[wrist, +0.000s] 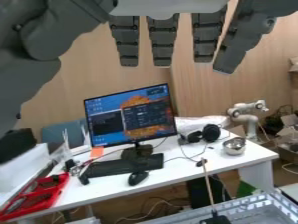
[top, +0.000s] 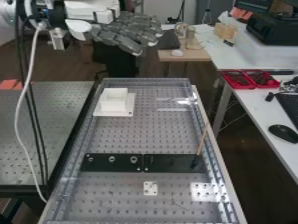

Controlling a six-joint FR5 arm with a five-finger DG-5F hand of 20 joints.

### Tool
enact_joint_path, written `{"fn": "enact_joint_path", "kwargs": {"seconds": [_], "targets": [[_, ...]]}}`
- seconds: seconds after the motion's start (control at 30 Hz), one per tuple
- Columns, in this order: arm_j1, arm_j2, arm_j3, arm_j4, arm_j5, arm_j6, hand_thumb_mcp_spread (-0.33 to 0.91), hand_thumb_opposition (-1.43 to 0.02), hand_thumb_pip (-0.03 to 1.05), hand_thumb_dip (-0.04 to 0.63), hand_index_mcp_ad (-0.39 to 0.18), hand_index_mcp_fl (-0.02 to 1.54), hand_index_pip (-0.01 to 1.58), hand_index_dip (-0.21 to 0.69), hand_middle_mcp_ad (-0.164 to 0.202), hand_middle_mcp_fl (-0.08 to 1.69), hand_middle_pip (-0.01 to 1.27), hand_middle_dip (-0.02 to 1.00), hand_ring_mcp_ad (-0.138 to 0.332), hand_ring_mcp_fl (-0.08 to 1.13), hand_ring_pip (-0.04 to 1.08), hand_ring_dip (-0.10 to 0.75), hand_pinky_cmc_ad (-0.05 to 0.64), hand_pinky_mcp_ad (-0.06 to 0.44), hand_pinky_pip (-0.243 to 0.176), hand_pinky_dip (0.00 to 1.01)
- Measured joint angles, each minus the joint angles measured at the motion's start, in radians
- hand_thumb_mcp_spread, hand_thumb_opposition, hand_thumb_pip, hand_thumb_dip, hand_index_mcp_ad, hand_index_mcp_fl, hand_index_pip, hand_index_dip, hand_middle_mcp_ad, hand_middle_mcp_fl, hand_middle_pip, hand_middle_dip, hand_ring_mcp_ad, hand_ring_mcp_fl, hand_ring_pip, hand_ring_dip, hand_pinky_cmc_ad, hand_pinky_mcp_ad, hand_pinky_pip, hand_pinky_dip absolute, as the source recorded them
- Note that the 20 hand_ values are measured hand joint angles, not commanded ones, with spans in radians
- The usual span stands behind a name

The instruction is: Grab the drill bit and place it in the clear container

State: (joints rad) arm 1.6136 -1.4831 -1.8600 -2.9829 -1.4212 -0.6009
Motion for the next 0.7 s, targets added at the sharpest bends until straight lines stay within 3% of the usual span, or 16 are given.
{"fn": "enact_joint_path", "kwargs": {"seconds": [0.17,0.7], "targets": [[0.02,0.002,-0.004,0.004,0.005,-0.005,0.22,-0.62,0.22,0.023,-0.066,0.04,0.09,0.293,0.086,0.01,0.12,0.15,0.237,-0.01,0.12,0.042,0.332,0.25,-0.089,0.35],[0.021,-0.034,0.01,0.023,-0.05,-0.007,0.21,-0.62,0.22,0.023,-0.066,0.01,0.09,0.297,0.084,-0.03,0.13,0.15,0.241,-0.02,0.12,0.031,0.332,0.244,-0.094,0.34]]}}
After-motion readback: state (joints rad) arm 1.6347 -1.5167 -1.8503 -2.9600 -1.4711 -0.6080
